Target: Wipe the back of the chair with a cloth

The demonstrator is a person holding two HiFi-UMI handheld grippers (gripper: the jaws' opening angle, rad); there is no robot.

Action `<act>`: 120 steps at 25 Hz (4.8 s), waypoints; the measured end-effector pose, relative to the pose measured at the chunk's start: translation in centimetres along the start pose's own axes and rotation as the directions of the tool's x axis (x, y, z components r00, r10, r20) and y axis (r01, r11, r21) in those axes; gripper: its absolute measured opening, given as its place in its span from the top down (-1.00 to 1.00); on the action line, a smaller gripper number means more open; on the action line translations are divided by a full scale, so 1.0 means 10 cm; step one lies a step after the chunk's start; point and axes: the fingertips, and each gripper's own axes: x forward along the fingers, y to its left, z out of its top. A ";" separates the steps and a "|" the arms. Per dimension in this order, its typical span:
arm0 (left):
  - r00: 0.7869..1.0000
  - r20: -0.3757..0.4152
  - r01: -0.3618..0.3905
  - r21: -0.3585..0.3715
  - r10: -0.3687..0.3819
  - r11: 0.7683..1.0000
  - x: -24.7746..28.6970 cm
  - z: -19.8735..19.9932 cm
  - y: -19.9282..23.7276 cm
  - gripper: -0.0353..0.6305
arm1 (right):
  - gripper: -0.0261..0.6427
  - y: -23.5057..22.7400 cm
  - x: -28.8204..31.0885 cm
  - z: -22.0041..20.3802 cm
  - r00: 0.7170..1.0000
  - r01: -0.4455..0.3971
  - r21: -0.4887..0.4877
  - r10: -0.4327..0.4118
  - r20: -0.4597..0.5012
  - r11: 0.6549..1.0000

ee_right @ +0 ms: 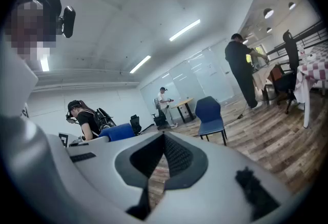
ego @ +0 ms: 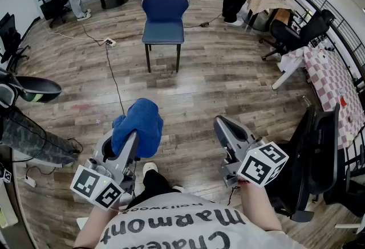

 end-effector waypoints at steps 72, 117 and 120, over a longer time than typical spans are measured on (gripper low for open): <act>0.991 0.118 -0.064 0.002 0.063 0.998 2.84 1.03 2.53 0.62 | 0.88 -1.57 3.71 1.50 0.986 -0.161 -0.030 0.159 -0.042 0.987; 0.996 0.075 -0.038 -0.012 0.039 0.999 4.83 1.01 3.38 0.63 | 0.88 -3.25 4.76 2.03 0.998 -0.060 0.048 0.060 -0.008 0.997; 0.997 0.070 -0.017 -0.004 0.018 1.000 4.95 1.10 3.57 0.62 | 0.88 -3.28 4.96 2.11 0.999 -0.044 0.049 0.044 0.005 0.998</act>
